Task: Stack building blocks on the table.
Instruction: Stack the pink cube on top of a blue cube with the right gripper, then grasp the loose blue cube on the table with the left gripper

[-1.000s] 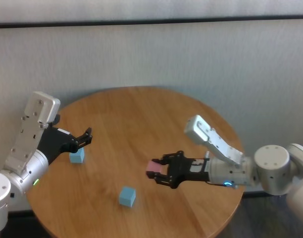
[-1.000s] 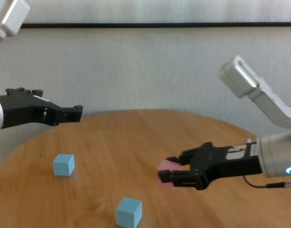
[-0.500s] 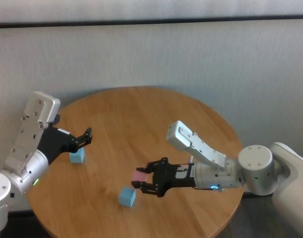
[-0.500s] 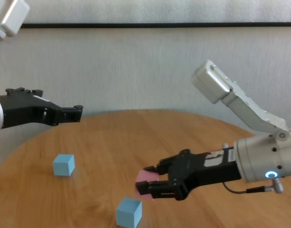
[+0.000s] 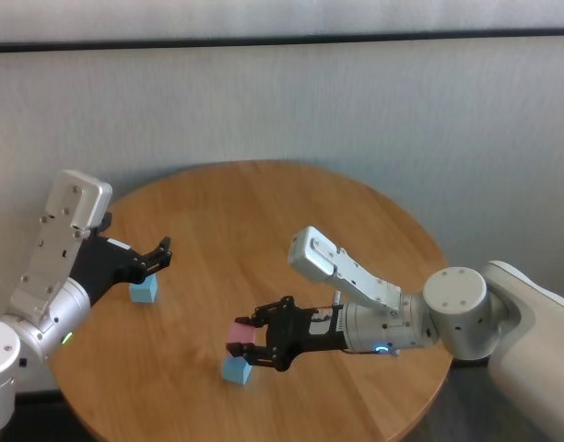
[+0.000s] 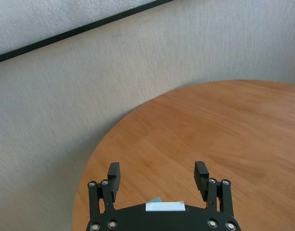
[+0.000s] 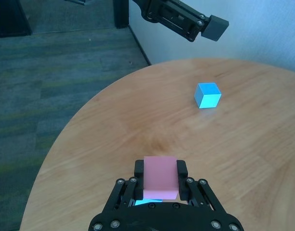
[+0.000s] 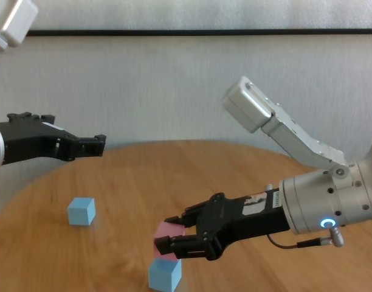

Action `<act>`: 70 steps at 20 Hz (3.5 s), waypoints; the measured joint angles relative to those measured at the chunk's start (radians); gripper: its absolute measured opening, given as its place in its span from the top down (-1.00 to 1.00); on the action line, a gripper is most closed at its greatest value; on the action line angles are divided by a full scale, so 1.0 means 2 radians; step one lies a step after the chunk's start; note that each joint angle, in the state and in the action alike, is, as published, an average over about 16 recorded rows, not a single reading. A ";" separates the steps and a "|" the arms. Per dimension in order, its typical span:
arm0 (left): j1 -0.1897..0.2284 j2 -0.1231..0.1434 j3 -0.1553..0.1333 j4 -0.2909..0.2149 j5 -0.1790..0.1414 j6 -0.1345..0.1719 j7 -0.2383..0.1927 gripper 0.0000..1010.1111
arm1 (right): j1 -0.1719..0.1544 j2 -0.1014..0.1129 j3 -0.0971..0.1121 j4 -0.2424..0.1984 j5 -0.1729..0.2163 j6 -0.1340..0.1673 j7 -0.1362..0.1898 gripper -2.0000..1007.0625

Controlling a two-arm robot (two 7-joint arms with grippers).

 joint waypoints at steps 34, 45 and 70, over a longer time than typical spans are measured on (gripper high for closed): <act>0.000 0.000 0.000 0.000 0.000 0.000 0.000 -0.99 | 0.003 -0.007 -0.012 -0.003 0.011 0.037 -0.005 0.26; 0.000 0.000 0.000 0.000 0.000 0.000 0.000 -0.99 | 0.005 -0.007 -0.015 -0.002 0.012 0.039 -0.003 0.26; 0.000 0.000 0.000 0.000 0.000 0.000 0.000 -0.99 | 0.006 -0.007 -0.015 -0.001 0.012 0.038 -0.003 -0.26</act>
